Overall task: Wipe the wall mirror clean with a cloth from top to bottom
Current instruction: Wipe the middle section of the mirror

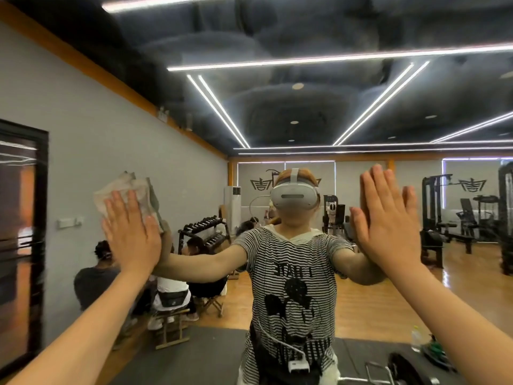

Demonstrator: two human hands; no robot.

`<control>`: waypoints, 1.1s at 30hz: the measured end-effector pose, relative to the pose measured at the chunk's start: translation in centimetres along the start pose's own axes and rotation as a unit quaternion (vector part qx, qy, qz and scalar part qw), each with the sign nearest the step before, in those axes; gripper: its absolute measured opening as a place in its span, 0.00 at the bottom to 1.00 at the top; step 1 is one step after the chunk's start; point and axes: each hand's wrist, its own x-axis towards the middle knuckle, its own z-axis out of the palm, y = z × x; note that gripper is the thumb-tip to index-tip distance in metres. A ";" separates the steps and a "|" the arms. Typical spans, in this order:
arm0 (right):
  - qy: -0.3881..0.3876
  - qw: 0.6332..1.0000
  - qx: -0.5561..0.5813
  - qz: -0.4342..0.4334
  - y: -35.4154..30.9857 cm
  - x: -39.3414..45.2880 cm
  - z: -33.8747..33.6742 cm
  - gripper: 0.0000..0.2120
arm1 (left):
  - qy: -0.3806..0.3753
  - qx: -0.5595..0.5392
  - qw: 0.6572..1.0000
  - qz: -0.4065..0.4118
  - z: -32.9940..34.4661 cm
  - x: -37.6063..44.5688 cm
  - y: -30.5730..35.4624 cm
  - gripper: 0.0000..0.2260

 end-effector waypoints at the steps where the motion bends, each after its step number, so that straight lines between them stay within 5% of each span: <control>1: 0.003 1.000 -0.001 0.001 0.0 0.0 0.0 0.29 | -0.003 0.003 1.000 -0.004 0.1 -0.1 0.2 0.29; 4: 0.006 1.000 -0.005 0.004 0.1 -0.1 0.0 0.29 | -0.024 0.013 0.999 0.035 -0.2 -0.4 1.0 0.28; 10: 0.009 1.000 -0.016 0.004 0.1 -0.1 0.1 0.29 | -0.035 0.029 0.969 0.244 0.2 -2.0 4.8 0.29; 15: 0.026 1.000 -0.008 -0.009 0.5 -0.1 0.2 0.28 | -0.042 0.067 0.864 0.498 -1.0 3.4 -0.8 0.26; 17: 0.029 1.000 -0.008 -0.006 0.4 0.0 0.2 0.28 | -0.060 0.065 0.887 0.454 -1.8 5.1 -2.2 0.26; 21: 0.031 0.999 -0.010 -0.006 0.3 -0.1 0.2 0.28 | -0.050 0.023 0.969 0.239 -1.0 3.4 -1.0 0.29; 25: 0.033 0.999 -0.014 0.000 0.0 -0.2 0.2 0.28 | -0.039 -0.016 0.997 0.064 -0.7 0.4 4.7 0.31; 29: 0.030 0.999 -0.016 -0.002 0.1 -0.1 0.1 0.28 | -0.046 -0.021 0.993 0.110 0.0 -2.7 10.2 0.30; 33: 0.026 1.000 -0.005 -0.005 0.4 0.0 0.2 0.28 | -0.051 -0.011 0.974 0.221 0.2 -2.2 8.6 0.29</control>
